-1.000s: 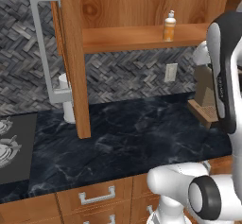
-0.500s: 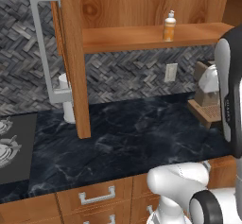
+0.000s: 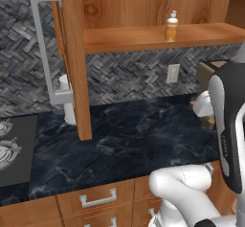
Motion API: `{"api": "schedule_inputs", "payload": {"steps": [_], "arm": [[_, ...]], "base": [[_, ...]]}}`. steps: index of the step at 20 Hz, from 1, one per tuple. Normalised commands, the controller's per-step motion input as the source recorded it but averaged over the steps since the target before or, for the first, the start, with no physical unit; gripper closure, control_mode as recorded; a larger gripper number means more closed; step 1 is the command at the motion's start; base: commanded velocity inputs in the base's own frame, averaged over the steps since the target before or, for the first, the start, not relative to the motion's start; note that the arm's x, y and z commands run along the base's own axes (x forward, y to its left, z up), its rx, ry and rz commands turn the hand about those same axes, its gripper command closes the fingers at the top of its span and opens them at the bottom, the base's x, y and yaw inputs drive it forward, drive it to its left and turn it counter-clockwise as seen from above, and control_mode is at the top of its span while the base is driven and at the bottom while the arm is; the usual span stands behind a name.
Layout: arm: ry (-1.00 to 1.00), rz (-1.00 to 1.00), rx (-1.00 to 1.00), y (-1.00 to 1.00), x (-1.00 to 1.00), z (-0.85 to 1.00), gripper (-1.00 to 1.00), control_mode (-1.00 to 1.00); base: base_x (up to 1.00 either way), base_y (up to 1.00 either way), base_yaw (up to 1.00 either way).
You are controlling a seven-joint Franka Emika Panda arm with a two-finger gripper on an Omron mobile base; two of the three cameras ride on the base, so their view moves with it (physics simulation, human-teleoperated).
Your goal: Pick up the soap dispenser and bar soap from the sink, and place them back in the cabinet, and close the cabinet doors.
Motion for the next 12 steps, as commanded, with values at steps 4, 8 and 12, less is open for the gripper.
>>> {"api": "schedule_inputs", "payload": {"steps": [4,8,12], "arm": [[0.01,0.01,0.0,0.21,0.04,-0.17,-1.0,-1.0],[0.07,0.01,0.01,0.03,0.0,-0.02,-1.0,-1.0],[0.04,0.01,0.02,0.0,0.0,0.0,-1.0,-1.0]], "base": [[0.0,0.0,0.0],[0.0,0.0,0.0],[0.0,0.0,0.0]]}}
